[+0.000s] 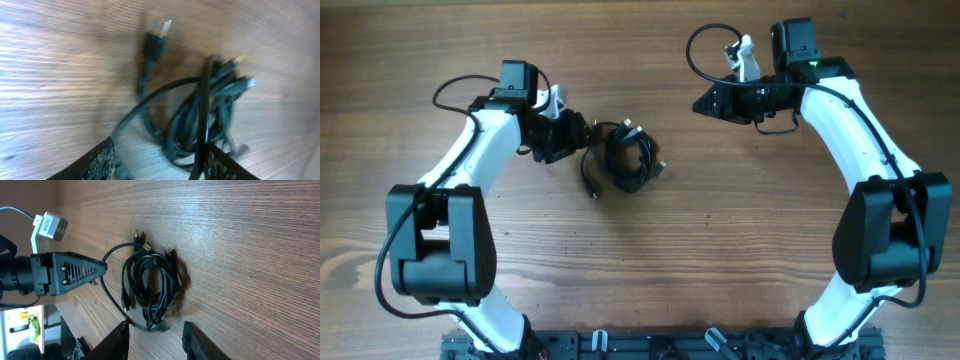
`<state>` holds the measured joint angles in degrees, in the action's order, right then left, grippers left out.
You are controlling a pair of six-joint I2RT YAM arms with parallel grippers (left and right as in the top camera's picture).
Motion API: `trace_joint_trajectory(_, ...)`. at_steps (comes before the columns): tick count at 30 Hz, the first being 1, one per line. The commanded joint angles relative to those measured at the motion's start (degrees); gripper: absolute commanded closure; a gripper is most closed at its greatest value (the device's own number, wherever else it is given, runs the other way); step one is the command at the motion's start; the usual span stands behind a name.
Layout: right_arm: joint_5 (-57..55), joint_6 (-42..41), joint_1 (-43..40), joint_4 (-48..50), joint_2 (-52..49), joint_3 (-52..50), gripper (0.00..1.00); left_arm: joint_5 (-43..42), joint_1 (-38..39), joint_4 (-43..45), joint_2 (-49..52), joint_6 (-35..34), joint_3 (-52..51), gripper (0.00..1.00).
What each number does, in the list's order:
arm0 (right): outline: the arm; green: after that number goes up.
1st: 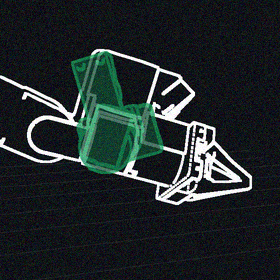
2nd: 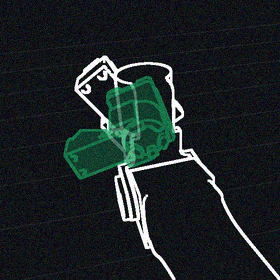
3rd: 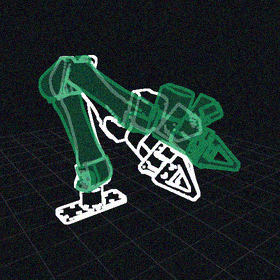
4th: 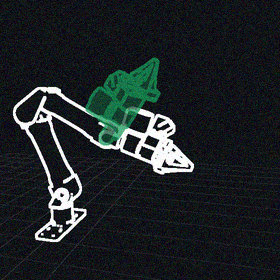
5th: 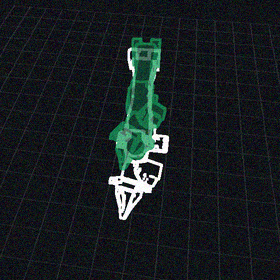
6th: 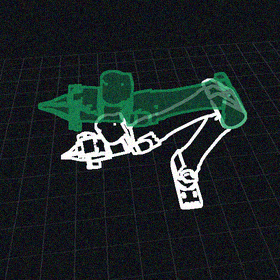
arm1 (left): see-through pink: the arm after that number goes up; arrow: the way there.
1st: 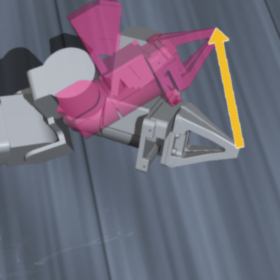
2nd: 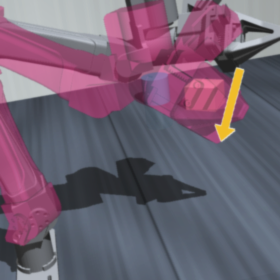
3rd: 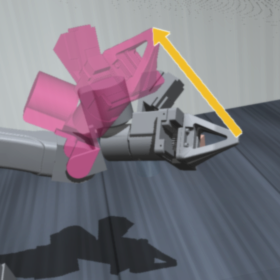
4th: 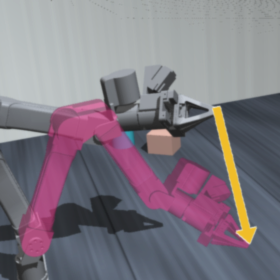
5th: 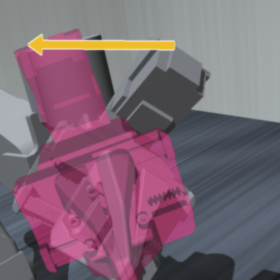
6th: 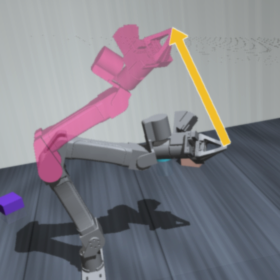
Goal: Untangle cables
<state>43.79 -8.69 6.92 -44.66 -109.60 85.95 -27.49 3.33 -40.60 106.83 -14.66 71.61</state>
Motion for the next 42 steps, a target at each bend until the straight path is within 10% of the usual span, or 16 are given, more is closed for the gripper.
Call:
trace_joint_trajectory(1, -0.7, 1.0, 0.0, -0.2, 1.1, -0.2, 0.62, -0.7, -2.6, -3.9, -2.3, 10.3, 3.3, 0.42)
trace_joint_trajectory(7, -0.9, 1.0, 0.0, -0.2, 1.1, -0.2, 0.6, -23.6, -1.3, -1.4, -5.5, 17.0, 5.0, 0.41)
trace_joint_trajectory(19, -2.4, 1.0, 0.0, -0.9, 1.1, -0.2, 0.59, 15.3, 12.4, 1.4, -0.2, -13.9, 4.9, 0.52)
trace_joint_trajectory(42, -4.6, 1.0, 0.0, -1.9, 1.1, -0.2, 0.55, 21.0, 15.3, 2.9, 7.1, -22.3, 4.7, 0.74)
